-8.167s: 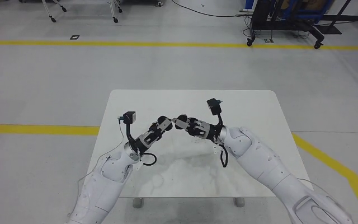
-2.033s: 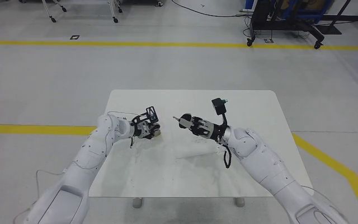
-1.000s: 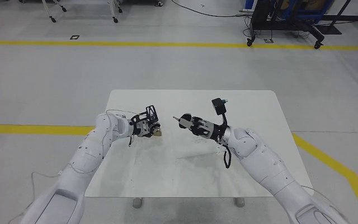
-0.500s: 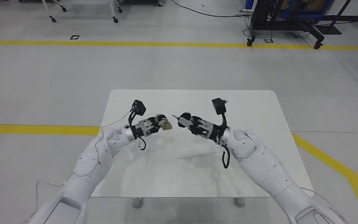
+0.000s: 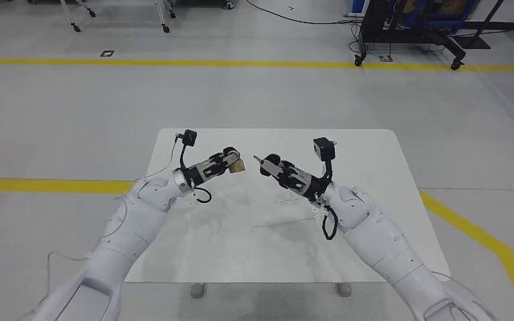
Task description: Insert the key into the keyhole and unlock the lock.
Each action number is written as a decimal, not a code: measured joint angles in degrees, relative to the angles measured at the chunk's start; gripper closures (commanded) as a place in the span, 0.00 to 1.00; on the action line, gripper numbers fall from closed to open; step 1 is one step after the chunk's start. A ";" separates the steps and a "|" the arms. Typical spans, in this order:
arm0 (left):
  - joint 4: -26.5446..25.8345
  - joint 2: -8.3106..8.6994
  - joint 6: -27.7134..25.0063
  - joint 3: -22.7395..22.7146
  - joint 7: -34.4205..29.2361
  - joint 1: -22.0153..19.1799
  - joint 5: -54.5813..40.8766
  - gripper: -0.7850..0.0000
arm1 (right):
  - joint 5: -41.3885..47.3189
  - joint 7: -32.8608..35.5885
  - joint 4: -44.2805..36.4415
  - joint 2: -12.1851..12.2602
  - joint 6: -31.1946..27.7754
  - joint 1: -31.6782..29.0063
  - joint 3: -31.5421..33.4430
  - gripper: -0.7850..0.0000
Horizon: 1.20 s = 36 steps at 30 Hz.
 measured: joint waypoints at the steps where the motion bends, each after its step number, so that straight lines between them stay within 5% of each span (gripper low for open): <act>1: -0.72 -0.02 3.12 0.27 -1.09 0.35 -0.36 1.00 | -0.20 -0.07 -0.14 -0.01 0.36 -0.14 0.02 1.00; 10: -3.36 -0.78 41.49 -0.11 -23.42 -3.11 -20.44 1.00 | 1.81 -3.70 -2.64 -0.56 12.44 -2.30 1.54 1.00; 13: -2.45 -1.48 49.50 -0.56 -27.62 -5.52 -25.38 1.00 | 4.02 -5.19 -3.95 -0.52 14.76 -3.65 3.08 1.00; 29: -3.26 -1.51 50.80 -1.27 -21.41 -5.41 -23.82 1.00 | 4.62 -5.39 -4.61 -0.50 18.10 -4.55 3.86 1.00; 36: -10.00 -0.12 66.31 -1.55 -28.83 -6.97 -18.34 1.00 | -22.45 -13.07 -11.95 0.83 22.00 -8.31 8.79 1.00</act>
